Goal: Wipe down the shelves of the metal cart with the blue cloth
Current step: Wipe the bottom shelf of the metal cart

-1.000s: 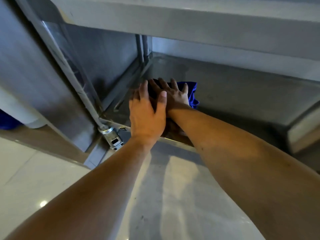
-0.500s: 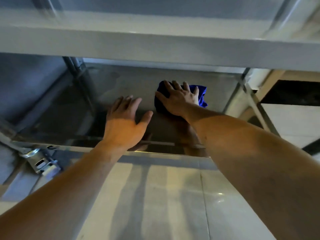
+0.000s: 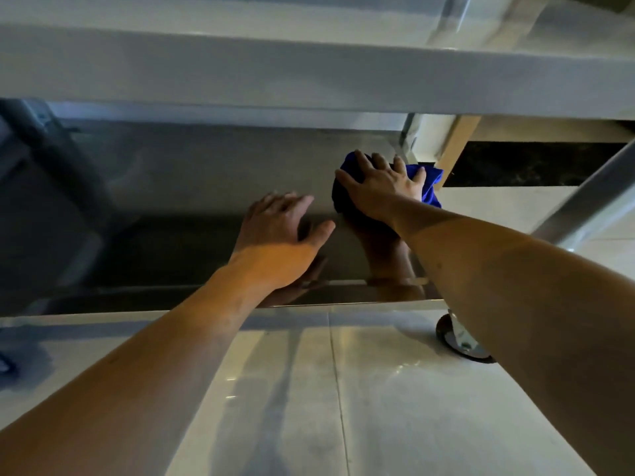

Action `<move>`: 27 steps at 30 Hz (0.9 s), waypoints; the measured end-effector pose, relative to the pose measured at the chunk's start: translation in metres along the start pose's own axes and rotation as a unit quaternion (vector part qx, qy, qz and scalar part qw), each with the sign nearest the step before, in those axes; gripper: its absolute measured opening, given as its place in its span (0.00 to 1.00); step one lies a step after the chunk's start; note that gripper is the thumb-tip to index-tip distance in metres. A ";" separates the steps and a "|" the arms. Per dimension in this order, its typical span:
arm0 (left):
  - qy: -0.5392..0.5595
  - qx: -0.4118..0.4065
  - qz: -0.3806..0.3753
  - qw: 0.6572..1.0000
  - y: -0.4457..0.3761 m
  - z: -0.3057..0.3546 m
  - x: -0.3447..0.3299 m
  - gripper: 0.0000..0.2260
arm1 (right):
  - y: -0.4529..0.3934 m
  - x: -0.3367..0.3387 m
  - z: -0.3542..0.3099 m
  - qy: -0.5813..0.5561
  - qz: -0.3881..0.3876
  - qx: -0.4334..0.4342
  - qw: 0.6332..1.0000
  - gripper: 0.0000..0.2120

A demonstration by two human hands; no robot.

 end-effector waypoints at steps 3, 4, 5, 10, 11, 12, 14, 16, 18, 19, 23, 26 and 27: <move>-0.021 0.007 0.011 1.000 0.004 -0.027 0.022 0.30 | -0.009 -0.005 -0.018 -0.007 -0.008 -0.019 1.000 0.38; -0.028 0.017 0.014 0.999 0.005 -0.039 0.030 0.30 | -0.011 -0.006 -0.028 -0.011 -0.013 -0.017 1.000 0.38; -0.034 0.028 0.016 0.999 0.007 -0.051 0.038 0.30 | -0.013 -0.008 -0.040 -0.013 -0.014 -0.011 1.000 0.38; -0.067 0.061 0.036 0.995 0.025 -0.112 0.077 0.30 | -0.014 -0.021 -0.132 -0.025 -0.003 0.045 0.999 0.36; -0.072 0.074 0.044 0.994 0.031 -0.127 0.085 0.30 | -0.012 -0.023 -0.156 -0.028 -0.004 0.059 0.998 0.37; -0.073 0.092 0.059 0.991 0.037 -0.142 0.094 0.30 | -0.010 -0.025 -0.181 -0.033 -0.007 0.073 0.997 0.37; -0.061 0.130 0.125 0.982 0.049 -0.168 0.113 0.29 | -0.002 -0.028 -0.233 -0.046 -0.015 0.110 0.993 0.38; -0.025 0.148 0.213 0.965 0.059 -0.182 0.127 0.25 | 0.008 -0.028 -0.284 -0.057 -0.023 0.152 0.986 0.39; 0.023 0.165 0.277 0.946 0.063 -0.186 0.132 0.21 | 0.018 -0.027 -0.331 -0.065 -0.030 0.194 0.978 0.39; 0.045 0.176 0.294 0.938 0.063 -0.188 0.132 0.20 | 0.023 -0.028 -0.351 -0.069 -0.030 0.218 0.973 0.39; 0.119 0.233 0.303 0.916 0.061 -0.193 0.130 0.25 | 0.033 -0.032 -0.411 -0.093 -0.029 0.300 0.949 0.35; 0.106 0.222 0.321 0.915 0.062 -0.190 0.129 0.26 | 0.027 -0.039 -0.424 -0.103 -0.026 0.327 0.939 0.34; 0.090 0.216 0.316 0.920 0.061 -0.190 0.128 0.26 | 0.022 -0.040 -0.426 -0.105 -0.024 0.332 0.937 0.34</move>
Point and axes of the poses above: each hand's wrist, its own y-axis away from the middle knuckle, its own x-axis out of the back of the hand, z = x × y, the point moved 3 cm from there along -y, towards the middle knuckle, and after that the axes turned 14 degrees about z, right-handed, at the moved point
